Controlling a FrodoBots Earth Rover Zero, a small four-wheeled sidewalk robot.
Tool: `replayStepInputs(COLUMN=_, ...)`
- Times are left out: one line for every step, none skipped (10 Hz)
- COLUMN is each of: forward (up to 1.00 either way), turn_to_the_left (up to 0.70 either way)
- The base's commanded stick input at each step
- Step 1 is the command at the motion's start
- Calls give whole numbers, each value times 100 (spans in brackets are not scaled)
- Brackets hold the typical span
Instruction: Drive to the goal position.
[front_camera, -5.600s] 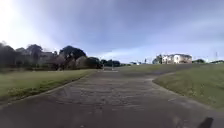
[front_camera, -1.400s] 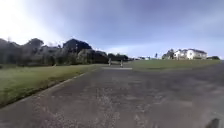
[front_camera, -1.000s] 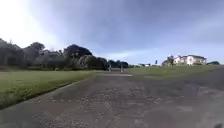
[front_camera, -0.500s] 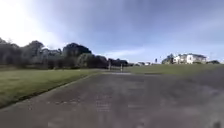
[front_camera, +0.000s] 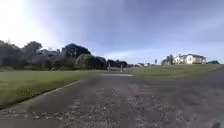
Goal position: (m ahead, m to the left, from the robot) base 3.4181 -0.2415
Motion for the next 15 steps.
replayStepInputs(forward=100, turn_to_the_left=0)
replayStepInputs(forward=100, turn_to_the_left=0)
replayStepInputs(forward=100, turn_to_the_left=0)
replayStepInputs(forward=100, turn_to_the_left=0)
replayStepInputs(forward=100, turn_to_the_left=0)
replayStepInputs(forward=100, turn_to_the_left=0)
replayStepInputs(forward=100, turn_to_the_left=0)
replayStepInputs(forward=100, turn_to_the_left=0)
replayStepInputs(forward=100, turn_to_the_left=0)
replayStepInputs(forward=100, turn_to_the_left=0)
replayStepInputs(forward=100, turn_to_the_left=0)
replayStepInputs(forward=100, turn_to_the_left=0)
replayStepInputs(forward=100, turn_to_the_left=0)
replayStepInputs(forward=100, turn_to_the_left=0)
replayStepInputs(forward=100, turn_to_the_left=0)
